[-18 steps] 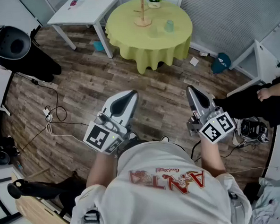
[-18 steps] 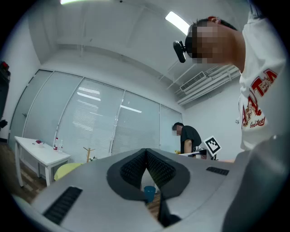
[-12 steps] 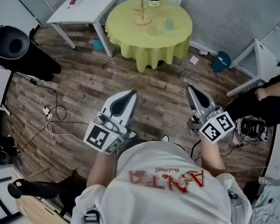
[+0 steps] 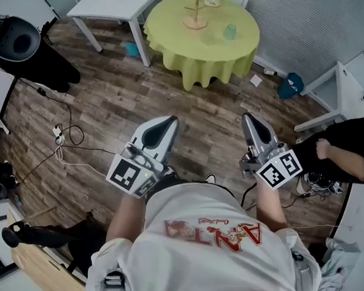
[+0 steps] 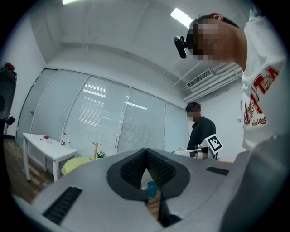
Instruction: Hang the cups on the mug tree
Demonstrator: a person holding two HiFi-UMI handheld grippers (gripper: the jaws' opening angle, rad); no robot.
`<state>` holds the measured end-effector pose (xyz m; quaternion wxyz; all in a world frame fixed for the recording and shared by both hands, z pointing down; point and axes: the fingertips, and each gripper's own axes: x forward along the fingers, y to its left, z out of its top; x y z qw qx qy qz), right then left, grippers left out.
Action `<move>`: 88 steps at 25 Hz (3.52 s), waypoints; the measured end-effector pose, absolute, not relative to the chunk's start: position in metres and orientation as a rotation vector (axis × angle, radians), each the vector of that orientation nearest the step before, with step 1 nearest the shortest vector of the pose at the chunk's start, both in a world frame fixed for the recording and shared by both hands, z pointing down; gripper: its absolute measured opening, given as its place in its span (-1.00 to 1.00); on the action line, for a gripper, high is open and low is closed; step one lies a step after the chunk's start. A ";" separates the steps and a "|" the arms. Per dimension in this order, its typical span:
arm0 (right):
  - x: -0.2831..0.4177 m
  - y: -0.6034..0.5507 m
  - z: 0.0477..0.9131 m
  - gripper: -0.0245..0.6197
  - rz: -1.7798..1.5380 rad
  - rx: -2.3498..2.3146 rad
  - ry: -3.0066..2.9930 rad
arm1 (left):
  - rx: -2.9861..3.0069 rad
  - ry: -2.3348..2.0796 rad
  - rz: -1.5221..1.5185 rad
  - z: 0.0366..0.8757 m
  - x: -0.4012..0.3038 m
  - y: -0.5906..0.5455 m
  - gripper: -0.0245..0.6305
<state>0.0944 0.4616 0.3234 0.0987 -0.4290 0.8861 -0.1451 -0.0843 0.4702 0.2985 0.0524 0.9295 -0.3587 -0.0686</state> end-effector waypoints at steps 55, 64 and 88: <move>0.148 0.059 0.385 -0.93 -0.572 -1.350 2.640 | 2.640 -1.117 -0.018 0.346 -0.040 0.077 -0.90; 0.134 -0.031 0.392 -0.93 -0.546 -1.544 2.623 | 2.783 -0.925 -0.001 0.356 -0.041 -0.031 -0.90; 0.101 -0.158 0.532 -0.15 -0.805 -1.568 3.236 | 2.662 -0.934 0.084 0.384 -0.039 -0.171 -0.90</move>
